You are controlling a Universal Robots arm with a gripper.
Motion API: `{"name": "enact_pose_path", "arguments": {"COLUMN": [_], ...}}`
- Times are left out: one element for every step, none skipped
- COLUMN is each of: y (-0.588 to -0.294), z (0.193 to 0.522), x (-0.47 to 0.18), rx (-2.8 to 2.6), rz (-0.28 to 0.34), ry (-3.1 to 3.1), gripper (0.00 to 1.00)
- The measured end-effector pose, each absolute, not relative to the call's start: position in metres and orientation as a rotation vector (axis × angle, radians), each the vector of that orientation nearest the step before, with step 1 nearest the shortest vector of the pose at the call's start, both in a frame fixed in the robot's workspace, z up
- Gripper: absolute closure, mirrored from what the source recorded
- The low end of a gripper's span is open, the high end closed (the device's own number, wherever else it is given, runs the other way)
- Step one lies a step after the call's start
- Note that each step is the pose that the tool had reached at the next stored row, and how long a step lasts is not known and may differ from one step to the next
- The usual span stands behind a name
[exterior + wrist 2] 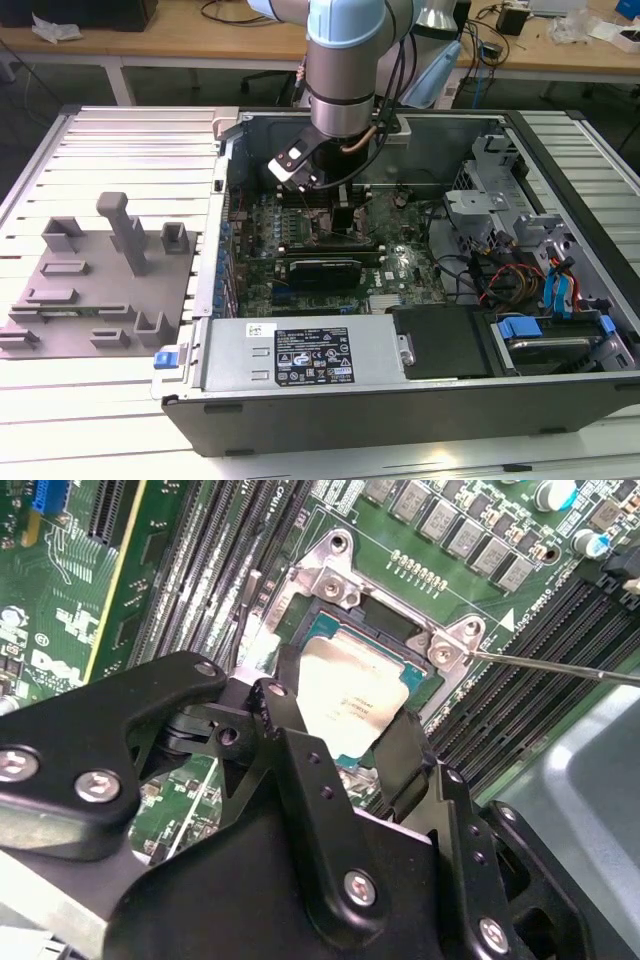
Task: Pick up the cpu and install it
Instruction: 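Place the cpu into insertion slot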
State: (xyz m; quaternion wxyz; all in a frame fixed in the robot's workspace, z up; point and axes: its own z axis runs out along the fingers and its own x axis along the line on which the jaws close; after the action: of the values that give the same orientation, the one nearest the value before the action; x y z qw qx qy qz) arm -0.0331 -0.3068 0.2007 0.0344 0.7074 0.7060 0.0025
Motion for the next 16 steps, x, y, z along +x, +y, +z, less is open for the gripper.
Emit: {"name": "enact_pose_path", "arguments": {"y": [-0.3068, -0.3068, -0.3068, -0.3068, -0.3068, -0.3068, -0.3068, -0.3068, -0.3069, -0.3069, -0.3069, -0.3069, -0.3069, -0.3069, -0.3069, -0.3069], "z": [0.2008, 0.2008, 0.2008, 0.2008, 0.2008, 0.2008, 0.2008, 0.2007, 0.2007, 0.2007, 0.2003, 0.1998, 0.1997, 0.1996, 0.1995, 0.1995], "x": [-0.0331, -0.0331, -0.0331, -0.0331, -0.0331, -0.0331, -0.0331, -0.0331, -0.0331, -0.0331, -0.0332, -0.0332, -0.0332, -0.0331, -0.0331, -0.0331], "rx": [2.175, 2.175, 2.175, 2.175, 2.175, 2.175, 2.175, 2.175, 2.175, 2.175, 2.175, 2.176, 2.176, 2.176, 2.176, 2.176], "rz": [0.008, 0.007, 0.007, 0.007, 0.007, 0.007, 0.007, 0.007, 0.007, 0.007, 0.008, 0.009, 0.009, 0.01, 0.01, 0.01], "ry": [2.17, 2.17, 2.17, 2.17, 2.17, 2.17, 2.17, 2.17, 2.17, 2.17, 2.17, 2.171, 2.171, 2.171, 2.171, 2.172], "gripper": [0.46, 0.46, 0.46, 0.46, 0.46, 0.46, 0.46, 0.46, 0.46, 0.46, 0.46, 0.46, 0.46, 0.46, 0.46, 0.46]}}
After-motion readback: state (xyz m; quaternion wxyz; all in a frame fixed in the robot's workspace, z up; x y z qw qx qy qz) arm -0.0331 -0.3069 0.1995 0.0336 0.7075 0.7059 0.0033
